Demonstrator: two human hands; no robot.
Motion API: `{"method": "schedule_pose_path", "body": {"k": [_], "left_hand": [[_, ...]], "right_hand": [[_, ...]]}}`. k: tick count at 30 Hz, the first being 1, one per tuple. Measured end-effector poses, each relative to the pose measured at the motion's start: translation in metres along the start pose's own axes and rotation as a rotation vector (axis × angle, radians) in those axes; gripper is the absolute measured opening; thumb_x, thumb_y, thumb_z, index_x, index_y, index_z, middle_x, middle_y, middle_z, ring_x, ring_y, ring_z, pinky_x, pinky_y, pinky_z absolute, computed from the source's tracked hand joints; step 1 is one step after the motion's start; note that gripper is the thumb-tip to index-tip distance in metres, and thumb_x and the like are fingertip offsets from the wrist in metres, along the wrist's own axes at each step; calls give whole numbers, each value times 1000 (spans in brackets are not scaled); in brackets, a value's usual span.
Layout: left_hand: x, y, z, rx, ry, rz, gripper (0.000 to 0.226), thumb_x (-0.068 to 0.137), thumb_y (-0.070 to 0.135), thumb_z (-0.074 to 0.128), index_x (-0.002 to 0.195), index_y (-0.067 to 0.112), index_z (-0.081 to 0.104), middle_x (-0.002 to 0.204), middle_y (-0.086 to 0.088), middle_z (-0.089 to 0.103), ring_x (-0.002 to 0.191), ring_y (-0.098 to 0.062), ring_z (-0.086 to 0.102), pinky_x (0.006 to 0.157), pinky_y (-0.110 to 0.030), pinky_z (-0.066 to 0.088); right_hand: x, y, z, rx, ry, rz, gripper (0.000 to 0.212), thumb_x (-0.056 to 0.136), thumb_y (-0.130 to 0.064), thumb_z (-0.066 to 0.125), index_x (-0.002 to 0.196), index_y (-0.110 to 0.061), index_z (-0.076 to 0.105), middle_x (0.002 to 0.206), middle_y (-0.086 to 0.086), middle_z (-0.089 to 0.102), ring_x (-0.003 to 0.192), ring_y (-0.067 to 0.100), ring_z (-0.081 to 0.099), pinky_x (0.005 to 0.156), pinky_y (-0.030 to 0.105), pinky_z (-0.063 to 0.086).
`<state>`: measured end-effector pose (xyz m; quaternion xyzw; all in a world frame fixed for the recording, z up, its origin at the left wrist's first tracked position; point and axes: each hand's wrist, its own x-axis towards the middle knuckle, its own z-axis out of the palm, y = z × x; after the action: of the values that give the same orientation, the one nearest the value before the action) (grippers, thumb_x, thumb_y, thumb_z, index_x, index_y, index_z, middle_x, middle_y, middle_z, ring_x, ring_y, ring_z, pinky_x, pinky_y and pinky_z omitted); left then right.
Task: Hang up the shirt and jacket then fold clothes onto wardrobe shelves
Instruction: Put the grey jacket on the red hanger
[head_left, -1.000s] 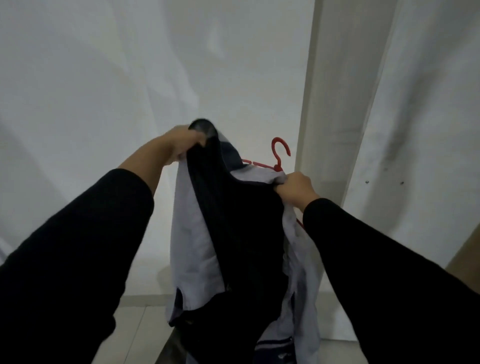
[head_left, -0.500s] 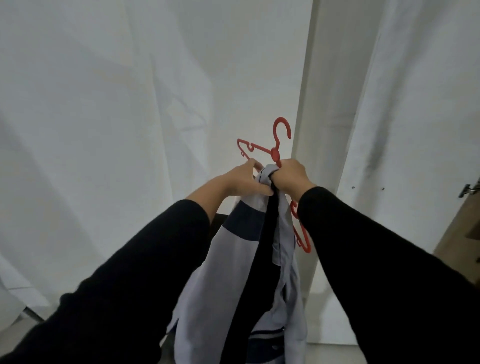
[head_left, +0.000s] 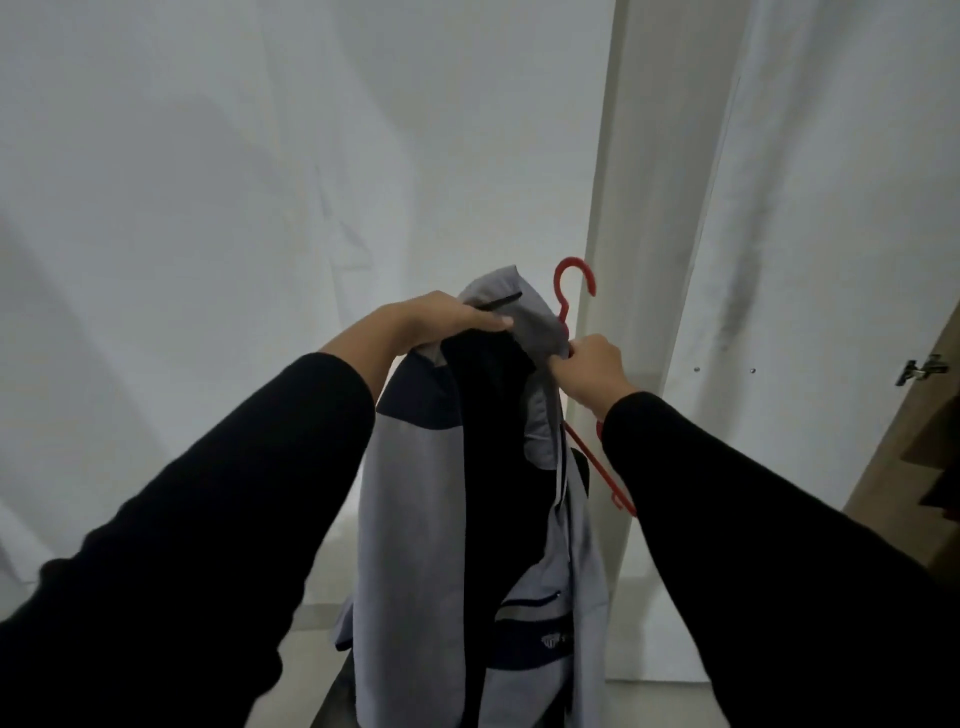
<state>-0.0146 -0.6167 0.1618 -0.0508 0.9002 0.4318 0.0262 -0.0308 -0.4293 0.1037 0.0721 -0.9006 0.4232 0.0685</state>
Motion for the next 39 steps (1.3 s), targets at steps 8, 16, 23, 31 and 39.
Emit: {"method": "schedule_pose_path", "body": {"k": [8,16,23,31,39], "left_hand": [[-10,4,-10,-393,251,-46,41,94,31,52,126,6,51,122,-10,59,107,-27,58,84,-33,47],[-11,4,-7,-236,420,-142,45,98,32,41,132,3,45,131,-14,54,119,-31,53,86,-32,43],[-17,5,3,-18,415,-78,44,99,31,38,129,1,50,133,-18,52,122,-33,49,98,-36,40],[-27,20,20,227,353,284,32,98,13,36,122,4,57,121,-18,58,112,-34,53,89,-35,42],[-47,29,22,50,383,667,30,81,-9,43,96,6,63,96,-10,61,90,-20,55,73,-23,43]], "right_hand": [[-18,-21,-22,191,57,-147,41,96,-44,46,125,-14,51,117,4,56,101,16,50,88,30,42],[-42,-5,-65,387,100,-80,28,100,-40,36,102,-22,58,67,-12,39,55,3,32,49,16,31],[-75,13,-95,385,-84,-25,32,100,-38,39,95,-17,62,54,-3,37,43,8,28,38,17,29],[-82,7,-73,220,-10,-14,33,101,-36,38,100,-12,60,65,-13,40,52,5,33,48,16,30],[-66,-7,-49,305,128,-59,26,102,-31,36,99,-13,55,73,-4,47,59,7,40,53,18,31]]}}
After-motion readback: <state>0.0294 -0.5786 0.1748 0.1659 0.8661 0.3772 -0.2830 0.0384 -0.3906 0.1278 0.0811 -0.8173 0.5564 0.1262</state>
